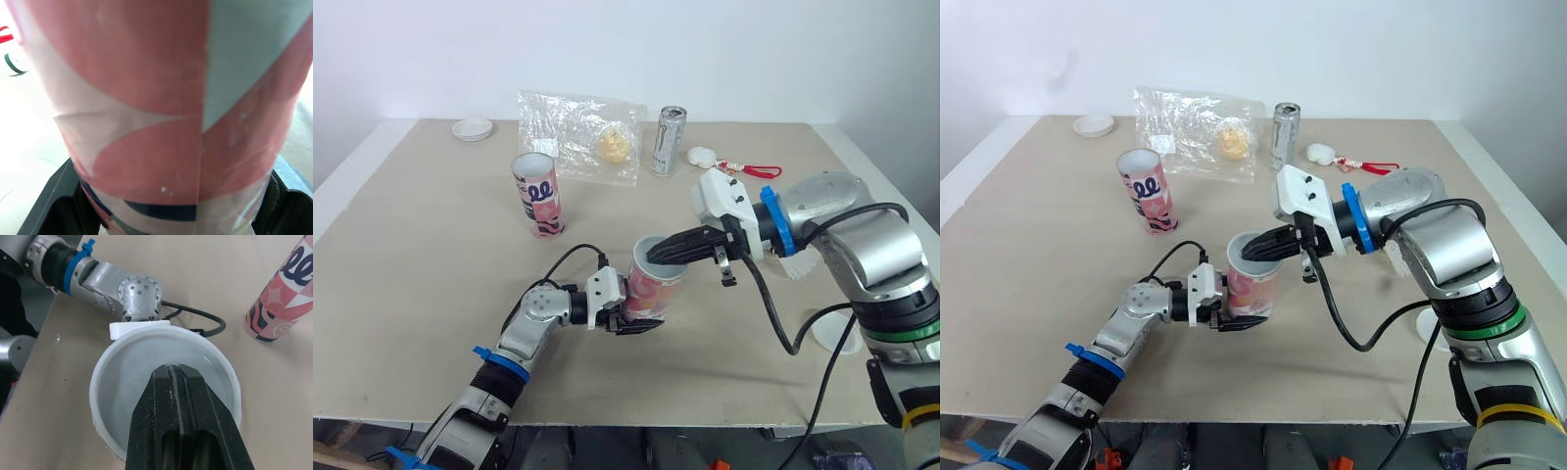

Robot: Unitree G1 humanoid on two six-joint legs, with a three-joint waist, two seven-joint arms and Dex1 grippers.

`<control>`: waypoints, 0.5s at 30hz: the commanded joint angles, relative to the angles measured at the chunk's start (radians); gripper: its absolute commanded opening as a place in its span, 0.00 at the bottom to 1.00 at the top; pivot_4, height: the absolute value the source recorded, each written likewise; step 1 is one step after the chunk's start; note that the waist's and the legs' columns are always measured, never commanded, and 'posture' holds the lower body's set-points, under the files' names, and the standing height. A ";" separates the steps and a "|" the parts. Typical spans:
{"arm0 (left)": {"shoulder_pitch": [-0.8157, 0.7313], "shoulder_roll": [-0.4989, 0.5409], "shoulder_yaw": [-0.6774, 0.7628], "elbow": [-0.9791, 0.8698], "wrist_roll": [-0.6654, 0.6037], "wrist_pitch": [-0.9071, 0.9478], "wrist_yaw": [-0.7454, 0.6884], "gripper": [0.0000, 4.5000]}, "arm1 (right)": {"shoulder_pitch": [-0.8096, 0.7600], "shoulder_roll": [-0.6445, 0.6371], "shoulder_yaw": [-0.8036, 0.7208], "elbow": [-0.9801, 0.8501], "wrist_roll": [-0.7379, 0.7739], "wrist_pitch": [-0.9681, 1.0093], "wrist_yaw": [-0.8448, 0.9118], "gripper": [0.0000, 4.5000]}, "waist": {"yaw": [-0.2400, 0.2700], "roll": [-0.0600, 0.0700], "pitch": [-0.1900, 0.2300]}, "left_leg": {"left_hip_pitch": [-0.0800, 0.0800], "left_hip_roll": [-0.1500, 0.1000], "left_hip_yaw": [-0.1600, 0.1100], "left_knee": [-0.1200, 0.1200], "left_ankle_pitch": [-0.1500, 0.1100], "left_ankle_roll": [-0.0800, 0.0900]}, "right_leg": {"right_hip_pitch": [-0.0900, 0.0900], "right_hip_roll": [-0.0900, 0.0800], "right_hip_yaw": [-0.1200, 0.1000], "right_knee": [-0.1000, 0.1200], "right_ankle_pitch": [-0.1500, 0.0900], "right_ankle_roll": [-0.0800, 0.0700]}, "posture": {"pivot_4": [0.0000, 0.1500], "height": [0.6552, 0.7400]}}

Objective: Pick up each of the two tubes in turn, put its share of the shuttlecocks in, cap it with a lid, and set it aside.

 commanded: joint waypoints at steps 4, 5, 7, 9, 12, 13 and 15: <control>0.030 0.026 -0.002 0.047 0.034 0.046 0.021 0.72 | 0.023 -0.026 0.076 0.017 -0.085 -0.042 0.034 0.01 | 0.000 -0.001 -0.002 | 0.001 0.000 0.000 0.000 -0.001 -0.001 | 0.000 0.000 0.000 0.000 0.000 0.000 | 1.00 1.00; 0.030 0.025 -0.002 0.047 0.034 0.046 0.021 0.72 | 0.025 -0.027 0.081 0.019 -0.094 -0.051 0.037 0.01 | 0.000 -0.002 -0.002 | 0.001 0.000 0.000 -0.001 -0.001 -0.001 | 0.000 0.000 0.000 0.000 0.000 0.000 | 1.00 1.00; 0.030 0.025 -0.002 0.047 0.034 0.047 0.021 0.72 | 0.030 -0.030 0.089 0.021 -0.107 -0.064 0.047 0.01 | 0.000 -0.003 -0.005 | 0.001 0.000 0.000 -0.001 -0.001 -0.001 | 0.000 0.000 0.000 0.000 0.000 0.000 | 1.00 1.00; 0.030 0.025 -0.002 0.044 0.033 0.049 0.021 0.72 | 0.035 -0.034 0.096 0.023 -0.120 -0.076 0.056 0.01 | 0.000 -0.003 -0.006 | 0.002 0.000 0.001 -0.001 -0.001 -0.001 | 0.000 -0.001 0.000 -0.001 0.000 0.000 | 1.00 1.00; 0.029 0.025 -0.001 0.042 0.033 0.049 0.021 0.72 | 0.036 -0.039 0.099 0.029 -0.126 -0.076 0.066 0.01 | 0.000 -0.003 -0.009 | 0.002 0.000 0.001 -0.002 -0.001 -0.001 | 0.000 -0.001 0.000 -0.001 0.000 -0.001 | 1.00 1.00; 0.029 0.025 -0.001 0.043 0.033 0.049 0.022 0.72 | 0.034 -0.040 0.099 0.033 -0.126 -0.075 0.070 0.01 | 0.000 -0.004 -0.010 | 0.002 0.000 0.001 -0.002 -0.001 -0.001 | 0.000 -0.002 0.000 -0.001 0.000 -0.001 | 1.00 1.00; 0.027 0.026 0.000 0.045 0.033 0.048 0.022 0.72 | 0.019 -0.033 0.080 0.039 -0.099 -0.047 0.073 0.01 | 0.000 -0.004 -0.011 | 0.002 0.000 0.001 -0.002 -0.002 -0.003 | 0.000 -0.002 -0.001 -0.001 -0.001 -0.001 | 1.00 1.00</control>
